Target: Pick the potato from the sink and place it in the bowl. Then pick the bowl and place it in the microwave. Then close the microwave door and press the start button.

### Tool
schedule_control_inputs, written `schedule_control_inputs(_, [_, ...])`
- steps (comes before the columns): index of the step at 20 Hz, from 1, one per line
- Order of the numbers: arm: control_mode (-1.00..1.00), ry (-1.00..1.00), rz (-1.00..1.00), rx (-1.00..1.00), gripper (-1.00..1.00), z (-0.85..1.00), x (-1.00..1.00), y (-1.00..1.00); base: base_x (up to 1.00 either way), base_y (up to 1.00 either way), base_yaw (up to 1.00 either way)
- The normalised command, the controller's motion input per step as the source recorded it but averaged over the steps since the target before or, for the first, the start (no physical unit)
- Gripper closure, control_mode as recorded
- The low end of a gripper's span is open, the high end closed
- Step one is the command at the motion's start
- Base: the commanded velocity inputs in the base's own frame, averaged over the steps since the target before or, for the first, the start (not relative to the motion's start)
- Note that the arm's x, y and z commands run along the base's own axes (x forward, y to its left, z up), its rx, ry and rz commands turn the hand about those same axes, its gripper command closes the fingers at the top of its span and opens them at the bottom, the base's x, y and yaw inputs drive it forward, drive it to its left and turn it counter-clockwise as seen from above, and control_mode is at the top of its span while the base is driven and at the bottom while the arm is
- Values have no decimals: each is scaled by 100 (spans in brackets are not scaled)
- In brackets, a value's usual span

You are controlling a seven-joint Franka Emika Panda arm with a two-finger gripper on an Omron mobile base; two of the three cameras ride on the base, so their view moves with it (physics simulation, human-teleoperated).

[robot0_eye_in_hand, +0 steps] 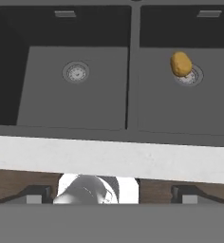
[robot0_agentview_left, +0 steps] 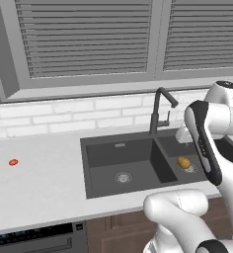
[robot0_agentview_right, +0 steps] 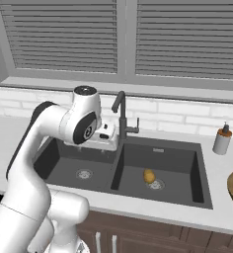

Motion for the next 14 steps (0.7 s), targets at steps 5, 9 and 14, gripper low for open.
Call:
schedule_control_inputs(5, [-100, 0, 2, 0, -100, -42, 16, -99, 0, 0, 0])
schedule_control_inputs(9, [-100, 0, 4, 0, -100, -46, 37, -93, 0, 0, 0])
schedule_control_inputs(14, [-100, 0, 10, 0, -100, -54, 71, -75, 0, 0, 0])
